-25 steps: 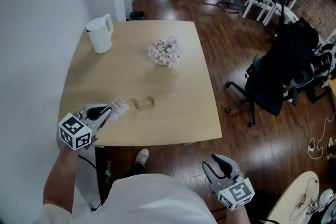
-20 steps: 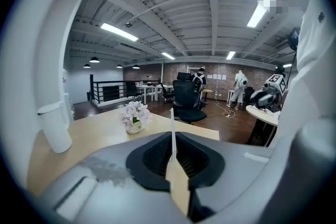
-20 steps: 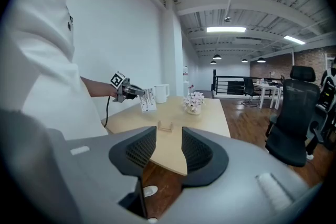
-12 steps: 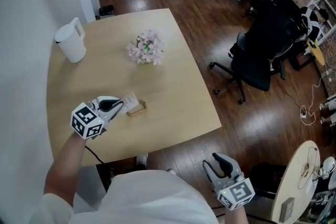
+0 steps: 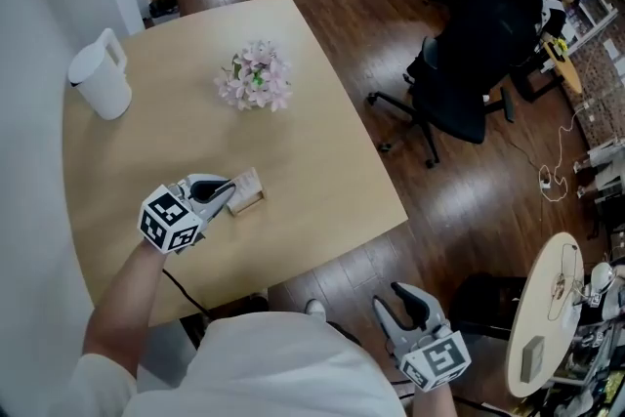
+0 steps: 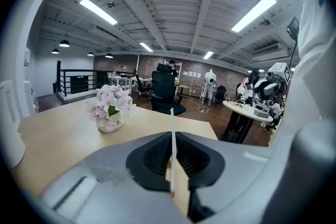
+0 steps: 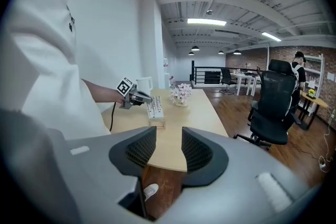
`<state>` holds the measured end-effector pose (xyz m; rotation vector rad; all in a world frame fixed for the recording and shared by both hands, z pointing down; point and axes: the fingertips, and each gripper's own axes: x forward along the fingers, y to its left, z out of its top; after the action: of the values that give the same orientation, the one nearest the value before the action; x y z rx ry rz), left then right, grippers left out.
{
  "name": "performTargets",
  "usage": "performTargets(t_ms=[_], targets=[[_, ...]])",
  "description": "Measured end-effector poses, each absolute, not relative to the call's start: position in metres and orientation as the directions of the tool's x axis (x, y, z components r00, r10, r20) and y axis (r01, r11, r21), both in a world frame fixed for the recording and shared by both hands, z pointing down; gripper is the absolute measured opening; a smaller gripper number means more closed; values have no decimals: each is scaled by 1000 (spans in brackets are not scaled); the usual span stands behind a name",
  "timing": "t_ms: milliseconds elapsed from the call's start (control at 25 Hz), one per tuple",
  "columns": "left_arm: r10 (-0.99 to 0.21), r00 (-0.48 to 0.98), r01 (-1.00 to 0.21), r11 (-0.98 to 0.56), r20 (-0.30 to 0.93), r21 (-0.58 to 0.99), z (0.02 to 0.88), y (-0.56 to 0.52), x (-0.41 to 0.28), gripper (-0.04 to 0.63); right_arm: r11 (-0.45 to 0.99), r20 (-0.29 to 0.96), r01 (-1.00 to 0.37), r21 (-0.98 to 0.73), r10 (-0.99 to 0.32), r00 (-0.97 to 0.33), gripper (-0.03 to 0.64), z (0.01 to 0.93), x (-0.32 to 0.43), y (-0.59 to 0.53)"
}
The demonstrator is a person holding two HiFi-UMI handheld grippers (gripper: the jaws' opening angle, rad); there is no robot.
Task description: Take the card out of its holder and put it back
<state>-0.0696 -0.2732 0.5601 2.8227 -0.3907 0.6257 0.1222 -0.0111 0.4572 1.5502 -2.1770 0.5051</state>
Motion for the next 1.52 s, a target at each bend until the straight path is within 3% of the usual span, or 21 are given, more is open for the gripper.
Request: performTargets(t_ms=[1240,1520], targets=[[-132,864,-254,-948,486,194,627,-278,-58,18,304,595,-952,-38,-758,-266,156,460,116,-13],[-183,857,-292,-943,482,160,622,-290,-67,108,353,599,-935,-38,-741,-304,158,468,112,-17]])
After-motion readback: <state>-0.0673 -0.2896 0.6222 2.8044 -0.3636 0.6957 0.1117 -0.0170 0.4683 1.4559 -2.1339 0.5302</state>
